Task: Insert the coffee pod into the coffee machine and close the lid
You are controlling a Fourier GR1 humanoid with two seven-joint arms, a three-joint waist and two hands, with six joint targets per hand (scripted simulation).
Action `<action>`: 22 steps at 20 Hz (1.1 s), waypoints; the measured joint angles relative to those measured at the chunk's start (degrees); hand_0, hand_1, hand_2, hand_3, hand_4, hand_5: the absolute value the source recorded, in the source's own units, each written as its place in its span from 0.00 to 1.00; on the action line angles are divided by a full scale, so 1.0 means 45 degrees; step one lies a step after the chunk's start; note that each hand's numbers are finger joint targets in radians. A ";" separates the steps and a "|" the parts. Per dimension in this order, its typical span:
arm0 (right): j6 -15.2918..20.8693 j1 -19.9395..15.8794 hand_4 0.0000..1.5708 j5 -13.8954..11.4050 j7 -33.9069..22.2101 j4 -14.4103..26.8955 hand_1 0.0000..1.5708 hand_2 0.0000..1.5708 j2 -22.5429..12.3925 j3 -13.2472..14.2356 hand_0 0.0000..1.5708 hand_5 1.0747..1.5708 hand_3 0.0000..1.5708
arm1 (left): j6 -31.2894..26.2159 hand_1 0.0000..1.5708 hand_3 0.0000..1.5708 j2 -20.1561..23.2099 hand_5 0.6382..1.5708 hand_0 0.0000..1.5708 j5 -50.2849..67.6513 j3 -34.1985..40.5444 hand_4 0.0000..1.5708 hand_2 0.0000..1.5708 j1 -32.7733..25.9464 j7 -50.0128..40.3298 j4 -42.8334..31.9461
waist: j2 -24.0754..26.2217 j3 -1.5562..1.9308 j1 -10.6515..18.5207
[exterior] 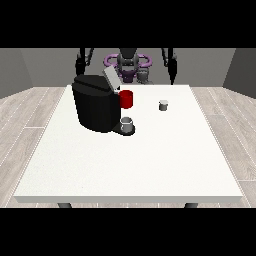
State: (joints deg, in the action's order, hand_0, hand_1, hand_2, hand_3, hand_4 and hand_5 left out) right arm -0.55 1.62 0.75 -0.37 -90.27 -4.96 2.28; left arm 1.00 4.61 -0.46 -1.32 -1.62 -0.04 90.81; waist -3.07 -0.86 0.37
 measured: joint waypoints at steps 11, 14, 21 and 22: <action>-0.0070 -0.0306 0.22 0.0691 0.1151 0.0344 0.00 0.00 0.0622 0.0306 0.00 1.00 0.00 | -0.1769 0.00 0.00 0.1154 1.00 0.00 -0.0025 -0.0099 0.21 0.00 0.0541 0.0558 -0.0393 | 0.0566 0.0183 -0.0433; -0.0071 -0.0425 0.23 0.0618 0.1378 0.0275 0.00 0.00 0.0755 0.0129 0.00 1.00 0.00 | -0.1728 0.00 0.00 0.1826 1.00 0.00 -0.0813 0.0015 0.00 0.00 0.0959 0.0351 -0.0903 | 0.0327 0.0191 -0.0709; -0.0299 -0.1049 0.26 0.0565 0.1926 0.0173 0.00 0.00 0.0778 -0.0128 0.00 1.00 0.00 | -0.1611 0.00 0.00 0.3067 1.00 0.00 -0.2402 0.0441 0.00 0.00 0.2277 0.1056 -0.3092 | -0.0764 0.0189 -0.1474; -0.0332 -0.1110 0.25 0.0555 0.2038 0.0179 0.00 0.00 0.0803 -0.0175 0.00 1.00 0.00 | -0.1531 0.00 0.00 0.3240 1.00 0.00 -0.2643 0.0508 0.00 0.00 0.2530 0.1138 -0.3413 | -0.0956 0.0188 -0.1617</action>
State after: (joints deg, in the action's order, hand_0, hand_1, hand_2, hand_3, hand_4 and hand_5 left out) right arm -2.04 -3.37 3.24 8.80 -89.47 -1.35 1.49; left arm -5.89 19.19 -12.36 0.97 9.76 5.09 75.45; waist -7.37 -0.02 -6.91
